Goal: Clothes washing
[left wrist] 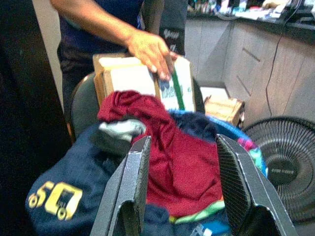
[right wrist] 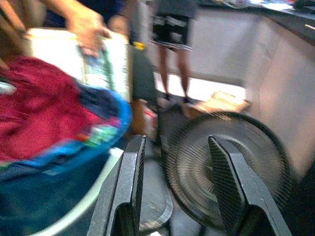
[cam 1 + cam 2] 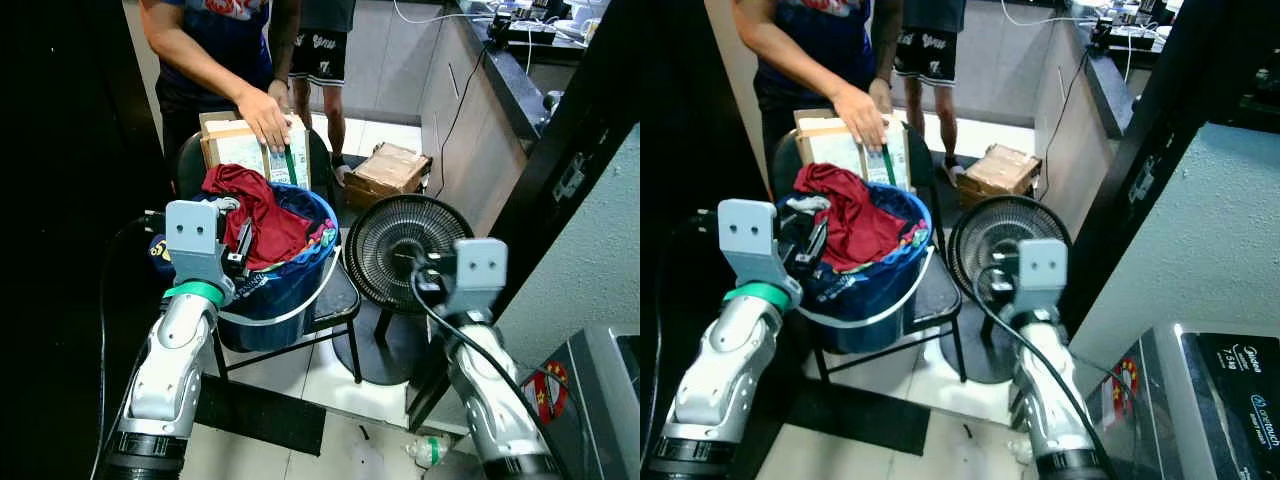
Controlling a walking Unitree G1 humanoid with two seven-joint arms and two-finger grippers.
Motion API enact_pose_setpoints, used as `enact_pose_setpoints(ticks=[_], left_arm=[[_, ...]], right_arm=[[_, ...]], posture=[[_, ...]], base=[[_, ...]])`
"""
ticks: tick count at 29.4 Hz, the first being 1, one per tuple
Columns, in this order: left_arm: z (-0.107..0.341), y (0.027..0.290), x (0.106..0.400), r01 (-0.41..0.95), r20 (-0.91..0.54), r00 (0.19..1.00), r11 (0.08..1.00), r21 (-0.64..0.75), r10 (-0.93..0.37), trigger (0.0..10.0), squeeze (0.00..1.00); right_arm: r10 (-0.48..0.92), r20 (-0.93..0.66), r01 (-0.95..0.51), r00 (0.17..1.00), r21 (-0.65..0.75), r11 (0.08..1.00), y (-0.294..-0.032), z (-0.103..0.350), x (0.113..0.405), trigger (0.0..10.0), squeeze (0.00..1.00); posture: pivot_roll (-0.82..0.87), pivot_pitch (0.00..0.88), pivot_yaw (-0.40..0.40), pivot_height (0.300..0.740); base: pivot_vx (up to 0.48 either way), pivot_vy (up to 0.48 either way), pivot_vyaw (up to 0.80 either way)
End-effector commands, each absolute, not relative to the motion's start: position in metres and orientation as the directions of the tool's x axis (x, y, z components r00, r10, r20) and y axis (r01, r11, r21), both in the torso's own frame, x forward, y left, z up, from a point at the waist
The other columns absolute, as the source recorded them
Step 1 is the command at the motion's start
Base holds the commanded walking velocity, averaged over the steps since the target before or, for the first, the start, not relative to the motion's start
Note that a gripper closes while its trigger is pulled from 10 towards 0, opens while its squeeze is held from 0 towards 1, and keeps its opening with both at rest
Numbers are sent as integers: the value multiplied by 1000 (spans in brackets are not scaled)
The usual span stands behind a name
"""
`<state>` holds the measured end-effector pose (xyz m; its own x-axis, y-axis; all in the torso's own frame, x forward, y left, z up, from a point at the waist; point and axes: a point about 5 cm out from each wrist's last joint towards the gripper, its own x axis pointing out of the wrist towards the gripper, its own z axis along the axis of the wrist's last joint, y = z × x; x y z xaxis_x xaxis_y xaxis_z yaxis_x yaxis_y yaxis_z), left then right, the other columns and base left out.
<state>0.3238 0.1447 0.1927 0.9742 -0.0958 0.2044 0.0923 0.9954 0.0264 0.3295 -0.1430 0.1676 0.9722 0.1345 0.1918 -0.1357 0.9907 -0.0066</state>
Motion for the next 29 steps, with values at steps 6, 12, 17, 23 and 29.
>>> enact_pose_setpoints(ticks=[6,12,17,23,29], left_arm=[[193,141,329,91,203,974,995,34,-96,10000,0],[197,145,330,63,211,975,998,16,-65,10000,0],[200,150,332,45,219,975,999,9,-46,10000,0],[201,153,334,32,226,974,999,-1,-31,10000,0],[205,156,333,36,236,971,999,-6,-34,10000,0]], right_arm=[[179,152,-191,972,69,979,-130,166,338,10000,0],[201,163,-212,966,58,975,-127,169,337,10000,0],[185,149,-199,971,87,976,-131,163,336,10000,0],[186,136,-198,973,79,977,-134,161,337,10000,0],[197,139,-206,970,59,977,-131,162,338,10000,0]], posture=[[64,0,44,740],[95,0,10,740],[87,0,-4,740],[93,0,-26,740],[106,1,-33,740]], base=[[0,0,0],[254,0,400],[364,0,480],[377,0,0],[375,0,0]])
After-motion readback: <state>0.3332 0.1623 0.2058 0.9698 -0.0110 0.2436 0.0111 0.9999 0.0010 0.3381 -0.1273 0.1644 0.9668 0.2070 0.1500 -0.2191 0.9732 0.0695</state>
